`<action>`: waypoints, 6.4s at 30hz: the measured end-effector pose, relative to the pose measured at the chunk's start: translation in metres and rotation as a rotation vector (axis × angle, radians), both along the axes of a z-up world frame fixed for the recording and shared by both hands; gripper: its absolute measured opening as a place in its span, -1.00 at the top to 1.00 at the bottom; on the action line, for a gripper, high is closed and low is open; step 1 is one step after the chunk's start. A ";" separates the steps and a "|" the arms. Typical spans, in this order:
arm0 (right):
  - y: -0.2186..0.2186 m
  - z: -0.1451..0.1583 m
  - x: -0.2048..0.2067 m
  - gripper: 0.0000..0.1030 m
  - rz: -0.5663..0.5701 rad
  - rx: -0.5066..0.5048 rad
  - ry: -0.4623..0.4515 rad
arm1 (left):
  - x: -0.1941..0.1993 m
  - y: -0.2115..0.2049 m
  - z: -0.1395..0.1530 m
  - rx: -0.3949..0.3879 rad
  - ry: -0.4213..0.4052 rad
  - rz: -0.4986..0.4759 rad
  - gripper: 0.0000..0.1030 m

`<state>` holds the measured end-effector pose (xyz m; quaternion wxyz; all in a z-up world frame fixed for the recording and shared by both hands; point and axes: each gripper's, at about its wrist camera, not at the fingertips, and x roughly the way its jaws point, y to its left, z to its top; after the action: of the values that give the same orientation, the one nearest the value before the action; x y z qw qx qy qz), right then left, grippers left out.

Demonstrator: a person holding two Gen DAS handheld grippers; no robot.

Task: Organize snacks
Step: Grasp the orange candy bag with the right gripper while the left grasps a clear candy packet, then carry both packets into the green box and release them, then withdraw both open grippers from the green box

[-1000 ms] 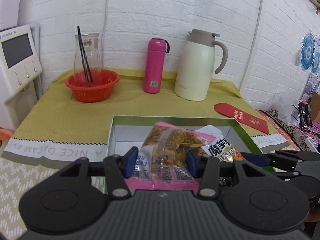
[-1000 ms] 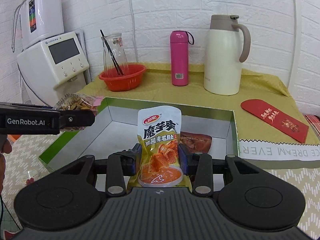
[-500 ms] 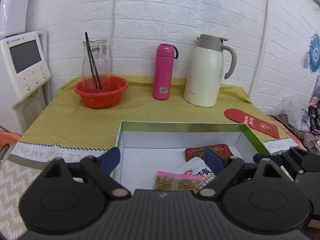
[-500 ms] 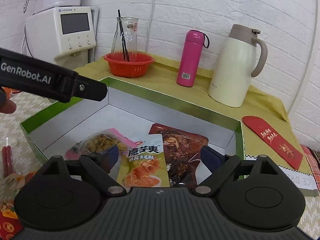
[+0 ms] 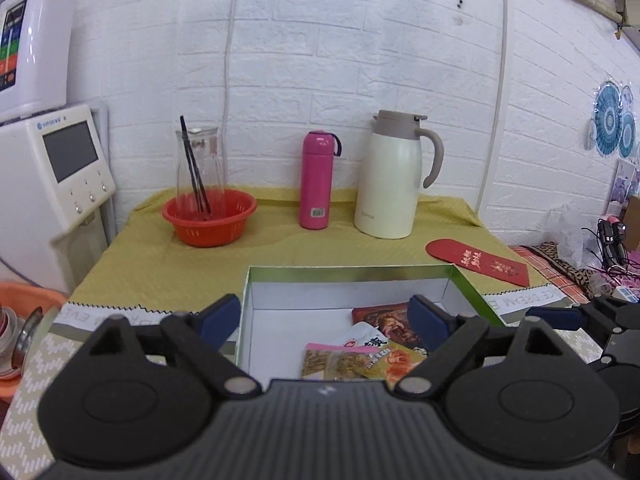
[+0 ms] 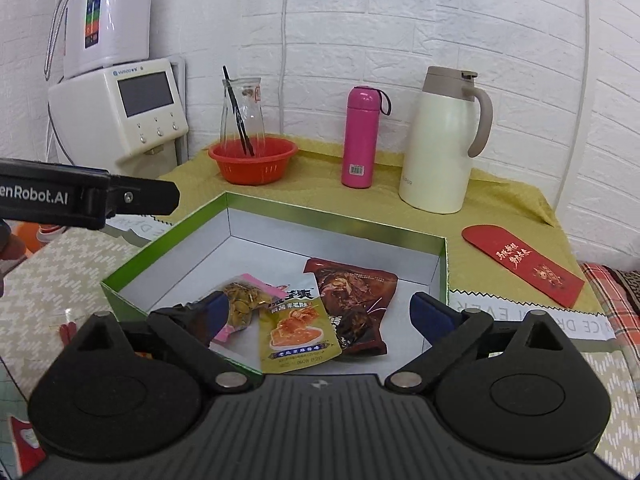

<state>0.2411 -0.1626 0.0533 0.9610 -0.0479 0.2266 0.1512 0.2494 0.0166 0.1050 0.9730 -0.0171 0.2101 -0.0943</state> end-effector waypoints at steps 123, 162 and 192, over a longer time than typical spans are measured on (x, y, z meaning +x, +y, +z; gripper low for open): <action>-0.026 -0.009 -0.152 -0.36 0.066 0.090 -0.155 | -0.156 0.039 -0.015 -0.126 -0.004 -0.244 0.12; -0.021 -0.029 0.078 0.07 -0.074 0.186 0.038 | 0.106 0.008 -0.045 -0.077 0.155 -0.044 0.12; -0.009 -0.001 -0.005 -1.00 -0.018 -0.007 -0.086 | 0.025 0.010 -0.013 -0.047 0.082 0.001 -0.75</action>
<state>0.2362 -0.1719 0.0527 0.9710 -0.0559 0.1860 0.1396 0.2744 0.0263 0.0918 0.9629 -0.0442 0.2475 -0.0978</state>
